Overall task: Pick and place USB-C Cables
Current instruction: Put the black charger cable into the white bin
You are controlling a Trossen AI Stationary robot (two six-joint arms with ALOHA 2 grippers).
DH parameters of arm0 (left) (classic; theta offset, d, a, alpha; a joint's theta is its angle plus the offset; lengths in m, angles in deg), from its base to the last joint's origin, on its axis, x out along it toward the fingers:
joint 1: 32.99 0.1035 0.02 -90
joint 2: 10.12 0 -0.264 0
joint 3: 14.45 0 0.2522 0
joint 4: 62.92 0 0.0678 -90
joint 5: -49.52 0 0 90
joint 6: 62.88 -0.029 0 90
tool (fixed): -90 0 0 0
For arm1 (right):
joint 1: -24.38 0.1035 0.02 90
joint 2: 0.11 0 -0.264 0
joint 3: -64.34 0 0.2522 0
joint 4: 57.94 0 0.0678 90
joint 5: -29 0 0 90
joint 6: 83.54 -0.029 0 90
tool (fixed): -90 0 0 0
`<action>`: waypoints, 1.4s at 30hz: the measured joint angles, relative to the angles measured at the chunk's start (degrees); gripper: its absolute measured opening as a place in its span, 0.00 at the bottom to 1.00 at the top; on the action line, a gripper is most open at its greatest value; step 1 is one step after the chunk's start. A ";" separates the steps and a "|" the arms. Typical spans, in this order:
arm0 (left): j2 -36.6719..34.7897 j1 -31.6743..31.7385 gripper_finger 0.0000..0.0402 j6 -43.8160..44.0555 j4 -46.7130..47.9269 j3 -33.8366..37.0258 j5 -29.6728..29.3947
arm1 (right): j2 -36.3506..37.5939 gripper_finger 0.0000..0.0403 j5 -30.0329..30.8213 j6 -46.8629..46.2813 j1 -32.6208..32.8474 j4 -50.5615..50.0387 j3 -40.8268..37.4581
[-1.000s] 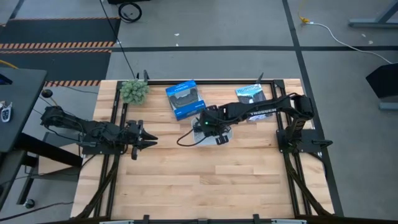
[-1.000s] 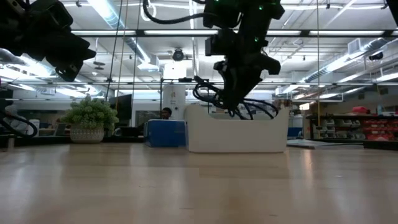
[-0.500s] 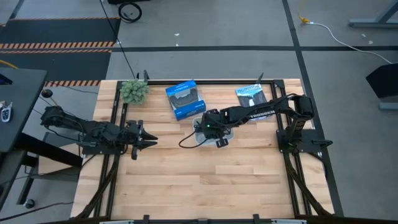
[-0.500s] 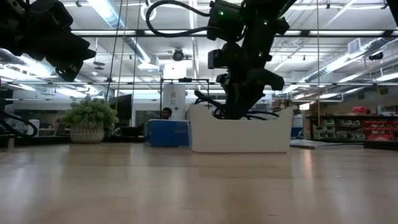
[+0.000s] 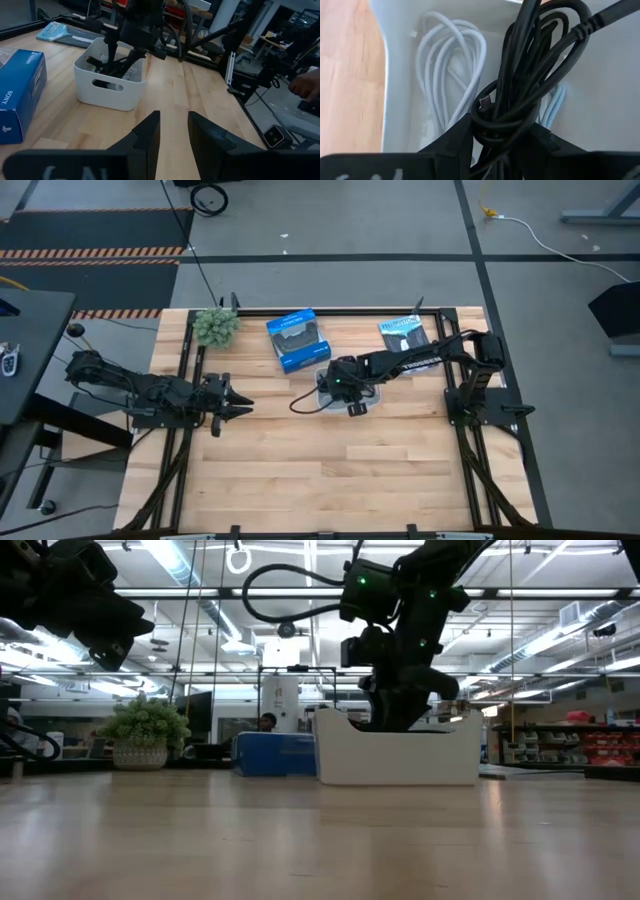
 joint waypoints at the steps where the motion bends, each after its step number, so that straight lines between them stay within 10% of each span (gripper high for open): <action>1: 0.00 0.00 0.27 0.02 0.00 0.00 0.00 | 0.00 0.32 0.00 -0.62 -0.02 0.20 -0.05; 23: 0.00 0.01 0.27 0.00 0.00 0.00 0.00 | -0.03 0.64 4.48 -11.48 2.46 -13.81 14.82; 36: 0.00 0.01 0.27 0.02 0.01 0.00 0.00 | 0.47 0.06 -2.76 -8.37 2.40 9.42 6.99; 42: 0.00 0.02 0.27 0.00 -0.02 0.00 0.02 | 2.24 0.05 -2.97 -8.19 2.33 17.74 3.54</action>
